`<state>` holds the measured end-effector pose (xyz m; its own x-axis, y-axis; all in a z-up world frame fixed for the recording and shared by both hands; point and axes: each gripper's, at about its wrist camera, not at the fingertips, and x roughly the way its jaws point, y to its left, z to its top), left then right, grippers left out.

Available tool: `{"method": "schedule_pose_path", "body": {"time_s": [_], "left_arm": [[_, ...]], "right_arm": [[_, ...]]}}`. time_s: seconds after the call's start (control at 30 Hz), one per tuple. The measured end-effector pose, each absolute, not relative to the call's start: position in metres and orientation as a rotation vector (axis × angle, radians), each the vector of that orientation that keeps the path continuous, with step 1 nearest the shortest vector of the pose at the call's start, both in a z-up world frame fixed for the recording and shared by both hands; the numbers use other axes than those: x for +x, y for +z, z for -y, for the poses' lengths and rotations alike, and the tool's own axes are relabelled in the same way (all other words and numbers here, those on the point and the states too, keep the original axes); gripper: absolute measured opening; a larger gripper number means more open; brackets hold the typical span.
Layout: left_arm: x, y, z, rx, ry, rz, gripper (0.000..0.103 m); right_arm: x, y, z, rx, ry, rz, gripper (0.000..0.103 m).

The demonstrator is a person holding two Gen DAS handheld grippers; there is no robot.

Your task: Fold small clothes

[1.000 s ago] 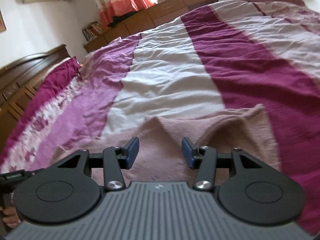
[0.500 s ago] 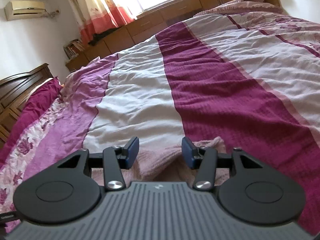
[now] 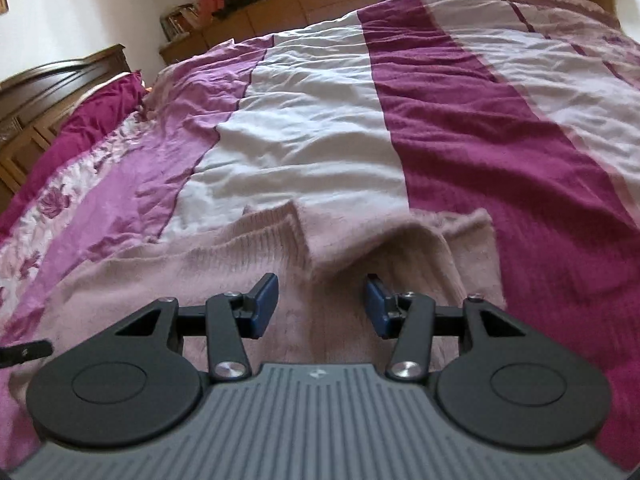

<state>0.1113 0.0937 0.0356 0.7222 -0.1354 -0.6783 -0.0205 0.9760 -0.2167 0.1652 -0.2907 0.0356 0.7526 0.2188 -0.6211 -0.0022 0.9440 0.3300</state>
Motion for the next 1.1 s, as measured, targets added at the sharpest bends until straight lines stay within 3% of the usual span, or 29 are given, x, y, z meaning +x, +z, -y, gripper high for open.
{"method": "schedule_pose_path", "body": {"time_s": [0.4, 0.57, 0.67, 0.8, 1.1], "left_arm": [[0.105, 0.039, -0.096, -0.229, -0.041, -0.78, 0.034], [0.097, 0.046, -0.099, -0.243, -0.026, -0.787, 0.034], [0.092, 0.048, -0.1, -0.249, -0.002, -0.8, 0.051], [0.081, 0.051, -0.102, -0.249, 0.034, -0.801, 0.065], [0.065, 0.058, -0.098, -0.211, 0.071, -0.844, 0.065]], "right_arm": [[0.168, 0.042, 0.324, 0.433, -0.036, -0.65, 0.055], [0.128, 0.046, 0.336, 0.479, -0.048, -0.639, 0.068], [0.106, 0.047, 0.34, 0.507, -0.049, -0.641, 0.071], [0.079, 0.043, 0.343, 0.528, -0.056, -0.647, 0.077], [0.031, 0.021, 0.355, 0.697, -0.103, -0.671, 0.083]]}}
